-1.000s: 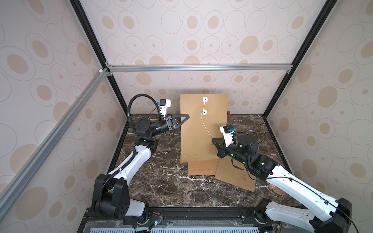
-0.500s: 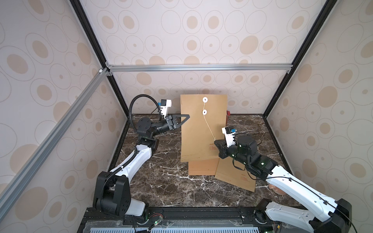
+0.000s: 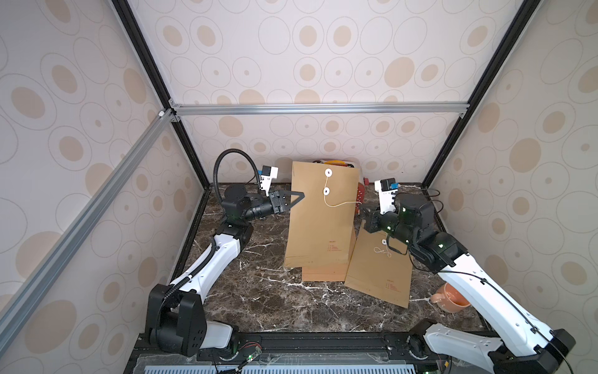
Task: Close the mouth of the file bag
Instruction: Close the file bag.
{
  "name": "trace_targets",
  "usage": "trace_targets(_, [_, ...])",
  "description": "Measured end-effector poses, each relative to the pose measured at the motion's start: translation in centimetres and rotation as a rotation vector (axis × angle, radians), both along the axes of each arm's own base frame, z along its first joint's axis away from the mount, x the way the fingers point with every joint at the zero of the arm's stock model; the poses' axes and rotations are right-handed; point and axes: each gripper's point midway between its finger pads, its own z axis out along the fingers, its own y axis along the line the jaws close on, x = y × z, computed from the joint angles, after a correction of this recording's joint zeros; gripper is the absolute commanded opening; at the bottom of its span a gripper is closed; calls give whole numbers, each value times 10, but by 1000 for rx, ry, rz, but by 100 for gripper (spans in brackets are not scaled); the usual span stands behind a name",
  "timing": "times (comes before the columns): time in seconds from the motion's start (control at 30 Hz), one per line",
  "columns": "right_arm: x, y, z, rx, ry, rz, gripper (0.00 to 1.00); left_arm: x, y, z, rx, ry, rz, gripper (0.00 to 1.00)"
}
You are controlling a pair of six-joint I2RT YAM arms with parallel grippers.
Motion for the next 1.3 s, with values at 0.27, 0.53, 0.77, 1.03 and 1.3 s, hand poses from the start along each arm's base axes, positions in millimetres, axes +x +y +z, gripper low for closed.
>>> trace_targets(0.27, [20,-5,-7,-42,80,-18,0,-4,1,5,-2,-19,-1,0])
trace_targets(0.53, [49,-30,12,-48,97,-90,0,-5,1,10,-13,-31,-2,0])
trace_targets(0.77, [60,-24,31,-49,78,-49,0,-5,1,10,-13,-31,-2,0])
trace_targets(1.03, [60,-20,21,-73,113,-24,0,-4,1,7,-5,-24,-1,0])
trace_targets(1.3, [69,-45,10,-101,161,-97,0,-6,1,16,-29,-51,-4,0])
